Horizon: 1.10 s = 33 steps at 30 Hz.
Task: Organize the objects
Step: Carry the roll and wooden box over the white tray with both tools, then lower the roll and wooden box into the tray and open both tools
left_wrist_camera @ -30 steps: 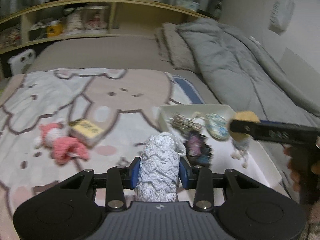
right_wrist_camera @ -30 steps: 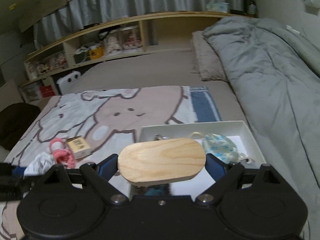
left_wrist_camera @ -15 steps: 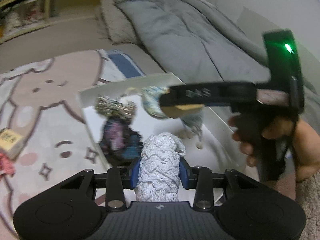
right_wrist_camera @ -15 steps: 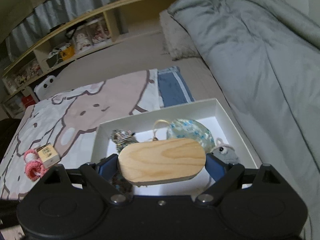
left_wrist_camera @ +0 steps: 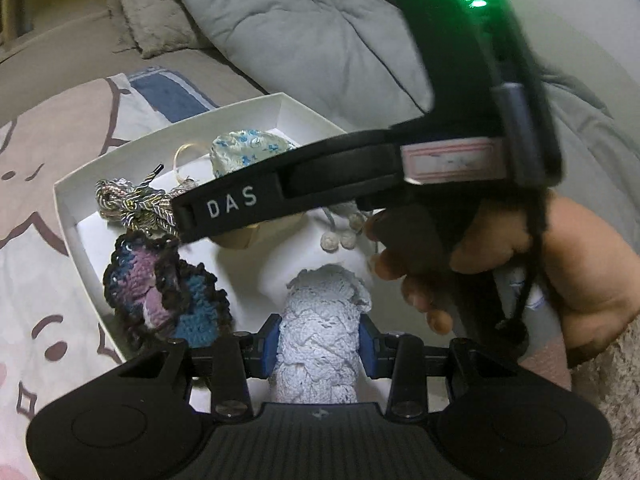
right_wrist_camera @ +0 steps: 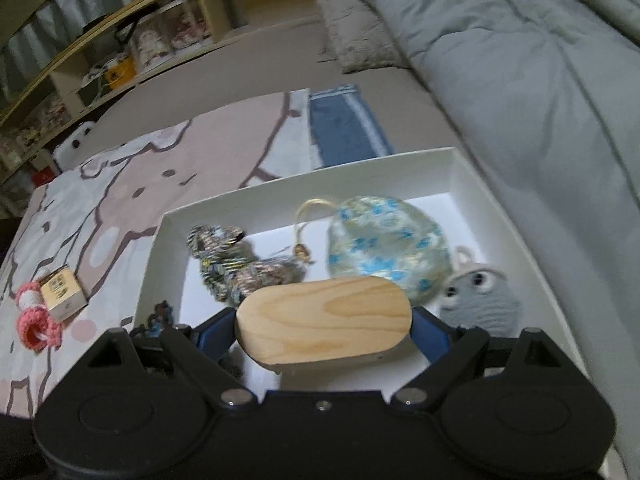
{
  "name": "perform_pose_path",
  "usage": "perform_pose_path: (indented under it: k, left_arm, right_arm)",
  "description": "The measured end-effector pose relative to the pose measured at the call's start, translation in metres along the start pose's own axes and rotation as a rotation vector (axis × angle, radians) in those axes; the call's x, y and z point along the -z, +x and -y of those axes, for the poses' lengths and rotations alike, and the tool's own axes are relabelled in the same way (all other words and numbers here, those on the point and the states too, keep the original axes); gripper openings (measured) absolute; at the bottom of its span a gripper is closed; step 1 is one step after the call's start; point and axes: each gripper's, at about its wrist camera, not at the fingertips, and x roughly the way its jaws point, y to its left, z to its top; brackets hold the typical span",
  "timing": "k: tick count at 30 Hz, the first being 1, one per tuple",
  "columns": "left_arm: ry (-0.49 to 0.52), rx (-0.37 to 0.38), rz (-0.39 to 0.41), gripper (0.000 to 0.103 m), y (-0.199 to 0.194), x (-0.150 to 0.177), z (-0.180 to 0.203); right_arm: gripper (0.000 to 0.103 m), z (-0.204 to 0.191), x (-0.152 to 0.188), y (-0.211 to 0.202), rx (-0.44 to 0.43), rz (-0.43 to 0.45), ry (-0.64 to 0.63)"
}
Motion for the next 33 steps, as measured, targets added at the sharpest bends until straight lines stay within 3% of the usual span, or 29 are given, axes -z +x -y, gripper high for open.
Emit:
perform_pose_path:
  k: [4, 6, 13, 17, 20, 21, 22, 33]
  left_arm:
    - [0.008, 0.026, -0.003, 0.041, 0.009, -0.004, -0.008]
    - [0.017, 0.034, 0.000, 0.041, 0.014, -0.007, -0.009]
    - [0.080, 0.068, -0.005, 0.041, 0.033, -0.019, 0.000]
    - [0.135, 0.043, -0.012, 0.041, 0.041, -0.030, 0.007]
    - [0.135, -0.001, -0.011, 0.053, 0.041, -0.034, 0.006]
    - [0.132, -0.013, -0.010, 0.070, 0.038, -0.033, 0.006]
    - [0.131, -0.018, -0.004, 0.078, 0.035, -0.033, 0.007]
    - [0.097, -0.063, 0.007, 0.079, 0.004, -0.032, 0.008]
  right_arm:
    - [0.094, 0.009, -0.002, -0.002, -0.035, -0.011, 0.041]
    - [0.100, 0.015, -0.005, -0.009, -0.013, 0.001, 0.051]
    - [0.098, 0.034, -0.010, -0.034, 0.070, 0.042, 0.055]
    - [0.096, 0.044, -0.011, -0.039, 0.069, 0.053, 0.075]
    - [0.096, 0.047, -0.010, -0.039, 0.079, 0.047, 0.077]
    - [0.096, 0.048, -0.010, -0.038, 0.082, 0.044, 0.076]
    - [0.096, 0.049, -0.010, -0.038, 0.083, 0.041, 0.077]
    - [0.096, 0.047, -0.005, -0.050, 0.097, 0.039, 0.066]
